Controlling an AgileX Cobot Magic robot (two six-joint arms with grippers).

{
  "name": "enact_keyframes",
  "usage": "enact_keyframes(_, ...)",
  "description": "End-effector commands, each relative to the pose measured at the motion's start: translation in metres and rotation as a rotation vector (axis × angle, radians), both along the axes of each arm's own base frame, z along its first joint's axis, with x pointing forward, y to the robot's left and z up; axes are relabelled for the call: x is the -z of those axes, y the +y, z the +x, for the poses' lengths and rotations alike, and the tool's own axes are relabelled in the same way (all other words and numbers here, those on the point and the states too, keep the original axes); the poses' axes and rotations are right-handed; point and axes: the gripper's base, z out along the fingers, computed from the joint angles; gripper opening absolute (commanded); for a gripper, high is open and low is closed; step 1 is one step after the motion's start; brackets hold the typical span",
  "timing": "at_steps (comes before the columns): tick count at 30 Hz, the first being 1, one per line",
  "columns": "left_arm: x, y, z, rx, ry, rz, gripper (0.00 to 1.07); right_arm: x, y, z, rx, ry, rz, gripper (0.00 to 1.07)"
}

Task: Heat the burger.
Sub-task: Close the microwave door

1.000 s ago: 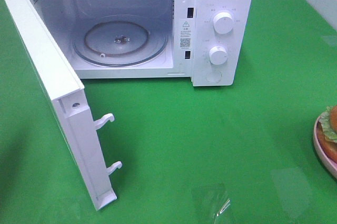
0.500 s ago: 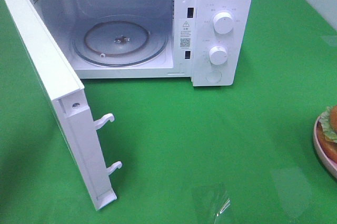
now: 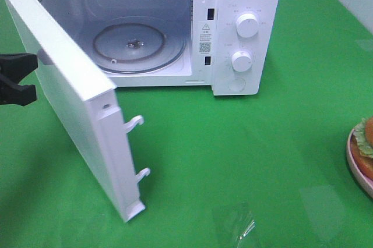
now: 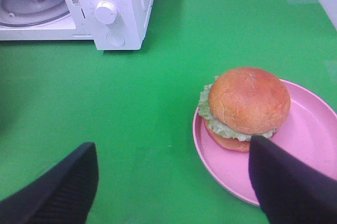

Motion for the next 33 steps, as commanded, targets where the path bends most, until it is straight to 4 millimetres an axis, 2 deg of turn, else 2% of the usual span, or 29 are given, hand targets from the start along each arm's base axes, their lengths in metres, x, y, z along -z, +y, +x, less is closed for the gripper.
enact_keyframes(1,-0.002,-0.010,0.006,0.046,-0.024,-0.005,0.00,-0.001,-0.001,-0.003,0.007,-0.037,-0.003,0.76)
enact_keyframes(7,-0.001,-0.025,0.019,0.091,-0.022,-0.004,0.00,-0.001,-0.001,-0.003,0.007,-0.037,-0.003,0.76)
enact_keyframes(11,-0.002,-0.034,0.035,0.100,-0.031,-0.019,0.00,-0.001,-0.001,-0.003,0.007,-0.037,-0.003,0.76)
enact_keyframes(16,-0.003,-0.042,0.042,0.119,-0.035,-0.019,0.00,-0.001,-0.001,-0.003,0.007,-0.037,-0.002,0.76)
enact_keyframes(20,-0.004,-0.054,0.053,0.141,-0.045,-0.023,0.00,-0.001,-0.001,-0.003,0.007,-0.037,-0.002,0.76)
enact_keyframes(22,-0.006,-0.066,0.066,0.149,-0.045,-0.016,0.00,-0.001,-0.001,-0.003,0.007,-0.037,-0.002,0.76)
enact_keyframes(30,-0.010,-0.084,0.085,0.156,-0.062,-0.035,0.00,-0.001,-0.001,-0.003,0.007,-0.037,-0.002,0.76)
enact_keyframes(33,-0.012,-0.097,0.092,0.169,-0.064,-0.040,0.00,-0.001,-0.001,-0.003,0.007,-0.037,-0.002,0.76)
